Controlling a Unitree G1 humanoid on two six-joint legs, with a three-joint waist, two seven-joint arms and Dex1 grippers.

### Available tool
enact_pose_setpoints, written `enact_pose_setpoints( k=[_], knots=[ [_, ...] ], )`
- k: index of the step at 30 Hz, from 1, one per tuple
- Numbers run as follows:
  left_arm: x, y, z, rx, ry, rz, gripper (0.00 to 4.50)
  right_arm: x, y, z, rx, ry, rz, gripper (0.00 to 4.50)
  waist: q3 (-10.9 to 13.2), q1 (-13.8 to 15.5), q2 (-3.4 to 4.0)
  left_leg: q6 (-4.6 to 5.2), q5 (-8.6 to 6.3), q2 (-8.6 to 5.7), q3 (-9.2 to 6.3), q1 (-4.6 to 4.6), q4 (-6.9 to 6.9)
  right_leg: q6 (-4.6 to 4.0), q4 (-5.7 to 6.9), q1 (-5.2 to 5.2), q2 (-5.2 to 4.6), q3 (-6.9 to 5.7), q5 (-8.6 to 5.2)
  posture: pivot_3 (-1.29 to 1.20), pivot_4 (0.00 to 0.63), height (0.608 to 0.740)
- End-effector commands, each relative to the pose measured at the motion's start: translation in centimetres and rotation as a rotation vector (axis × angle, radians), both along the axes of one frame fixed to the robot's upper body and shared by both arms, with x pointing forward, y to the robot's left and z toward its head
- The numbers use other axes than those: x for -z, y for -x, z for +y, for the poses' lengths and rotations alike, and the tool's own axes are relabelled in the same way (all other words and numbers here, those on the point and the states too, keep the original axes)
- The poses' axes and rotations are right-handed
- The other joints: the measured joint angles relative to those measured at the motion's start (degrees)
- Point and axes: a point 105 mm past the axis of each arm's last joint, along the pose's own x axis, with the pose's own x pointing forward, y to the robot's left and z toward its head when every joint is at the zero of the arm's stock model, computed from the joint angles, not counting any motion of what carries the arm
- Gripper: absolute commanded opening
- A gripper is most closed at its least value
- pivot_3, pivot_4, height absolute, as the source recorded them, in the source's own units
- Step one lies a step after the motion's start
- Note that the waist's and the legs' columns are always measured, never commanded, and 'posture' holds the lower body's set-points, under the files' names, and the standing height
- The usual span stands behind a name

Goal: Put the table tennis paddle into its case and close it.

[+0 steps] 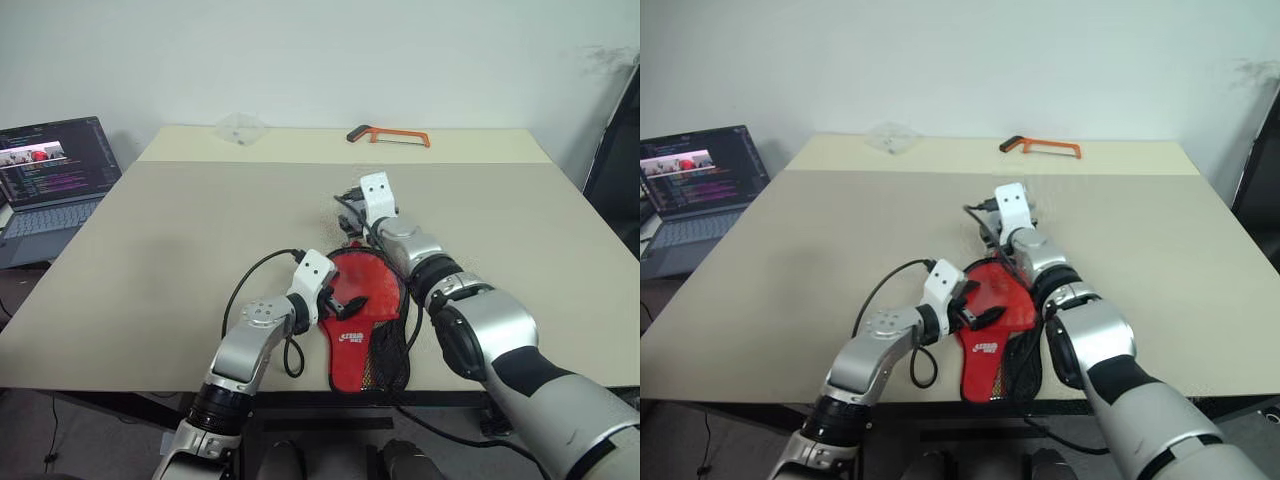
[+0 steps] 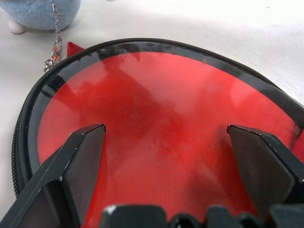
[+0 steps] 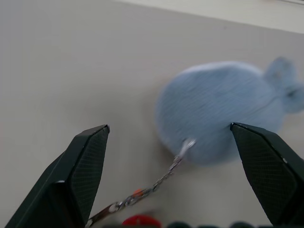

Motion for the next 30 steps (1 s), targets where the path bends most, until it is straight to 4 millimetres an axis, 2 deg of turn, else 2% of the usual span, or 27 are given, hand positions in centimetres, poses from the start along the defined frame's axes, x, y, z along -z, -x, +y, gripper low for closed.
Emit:
enact_pose_setpoints(
  k=[1,3,6,17,23,27,30],
  knots=[
    [-0.6,0.3,0.0,-0.007,-0.007,-0.027,4.46,-0.1,0.0,0.2,0.027,0.056,-0.026,4.50,0.00,0.00,0.00,0.00,0.00,0.00,0.00,0.00,0.00,0.00,0.00,0.00,0.00,0.00,0.00,0.00,0.150,0.740],
    [-0.7,0.4,0.0,-0.014,-0.007,-0.031,4.46,0.4,0.0,-0.1,0.068,0.085,-0.022,4.50,0.00,0.05,0.00,0.00,0.00,0.00,0.00,0.00,0.00,0.00,0.00,0.00,0.00,0.00,0.00,0.00,0.150,0.740],
    [-0.9,0.5,0.0,-0.022,-0.011,-0.041,4.48,0.8,0.0,-0.4,0.107,0.157,-0.051,3.88,0.00,0.03,0.00,0.00,0.00,0.00,0.01,0.00,0.01,0.00,-0.01,0.00,-0.01,0.01,0.00,0.00,0.150,0.740],
    [-1.1,0.5,-0.2,-0.036,-0.015,-0.056,4.48,2.1,0.5,-0.1,0.117,0.151,-0.006,0.02,0.00,0.00,0.00,0.00,0.00,0.00,0.00,0.00,-0.02,0.00,-0.01,-0.02,0.00,0.01,0.00,0.00,0.150,0.740],
    [-1.0,0.3,-0.3,-0.042,-0.018,-0.060,4.48,2.0,0.6,0.3,0.105,0.104,0.009,0.02,0.00,-0.01,0.00,0.00,0.00,0.00,0.00,-0.01,-0.01,0.00,-0.02,-0.02,0.00,0.01,0.00,0.00,0.150,0.740],
    [-0.9,0.4,-0.5,-0.039,-0.019,-0.057,4.48,0.9,0.2,0.0,0.107,0.093,-0.016,0.02,0.00,-0.02,0.00,0.00,0.00,0.00,0.00,0.00,-0.02,0.00,-0.02,-0.02,0.00,0.01,0.00,0.00,0.150,0.740],
    [-0.8,0.4,-0.4,-0.036,-0.018,-0.052,4.48,-0.4,-0.5,-1.3,0.118,0.121,-0.061,0.02,0.00,0.02,0.00,0.00,0.00,0.00,0.00,-0.01,-0.01,0.00,-0.02,-0.02,0.00,0.01,0.00,0.00,0.150,0.740]
  ],
)
